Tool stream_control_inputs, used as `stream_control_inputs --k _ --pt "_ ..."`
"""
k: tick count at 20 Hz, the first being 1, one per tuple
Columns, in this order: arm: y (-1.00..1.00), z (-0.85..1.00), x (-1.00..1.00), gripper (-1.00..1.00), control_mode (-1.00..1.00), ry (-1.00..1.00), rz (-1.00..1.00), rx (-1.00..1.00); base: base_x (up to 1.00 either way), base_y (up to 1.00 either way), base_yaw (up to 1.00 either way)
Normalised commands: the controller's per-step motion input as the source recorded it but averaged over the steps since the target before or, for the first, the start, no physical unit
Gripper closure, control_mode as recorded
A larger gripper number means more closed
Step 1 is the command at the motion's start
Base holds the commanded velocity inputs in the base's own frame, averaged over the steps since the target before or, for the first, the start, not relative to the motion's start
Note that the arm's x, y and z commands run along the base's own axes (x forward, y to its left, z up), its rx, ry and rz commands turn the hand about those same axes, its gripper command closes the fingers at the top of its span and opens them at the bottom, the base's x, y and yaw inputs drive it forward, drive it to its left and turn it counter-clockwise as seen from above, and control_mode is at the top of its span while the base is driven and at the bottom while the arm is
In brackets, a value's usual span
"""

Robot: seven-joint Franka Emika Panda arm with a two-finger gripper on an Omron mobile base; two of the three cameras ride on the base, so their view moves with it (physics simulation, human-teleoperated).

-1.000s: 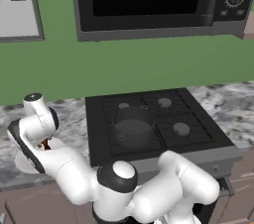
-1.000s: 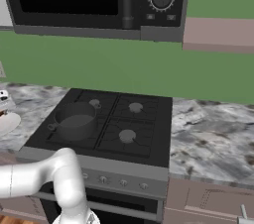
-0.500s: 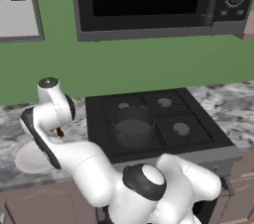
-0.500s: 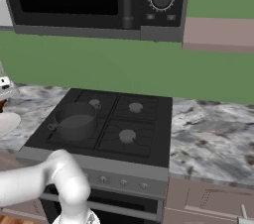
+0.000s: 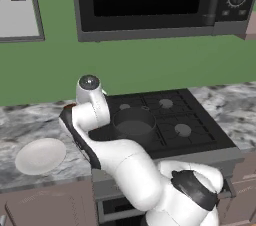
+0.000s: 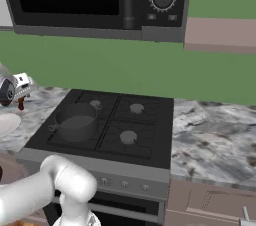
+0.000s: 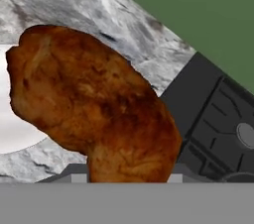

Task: Retrieve the frozen meat and place it in the pot on a burner. Then turn the burner on.

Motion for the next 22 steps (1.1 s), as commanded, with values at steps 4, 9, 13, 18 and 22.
stream_control_inputs --k 4,9,13,18,22 --pt "-1.0 0.57 0.0 1.0 -1.0 -0.04 -0.07 0.14 0.0 0.0 0.0" --pt "-1.0 0.5 0.0 1.0 -1.0 0.01 -0.18 0.2 0.0 0.0 0.0" --pt "-0.94 0.14 0.0 1.0 -1.0 0.09 -0.4 0.19 0.0 0.0 0.0" --pt "-0.28 0.0 0.0 1.0 -1.0 0.02 -0.24 0.03 0.0 0.0 0.0" --pt "0.0 0.0 0.0 1.0 -1.0 0.0 -0.08 0.0 0.0 0.0 0.0"
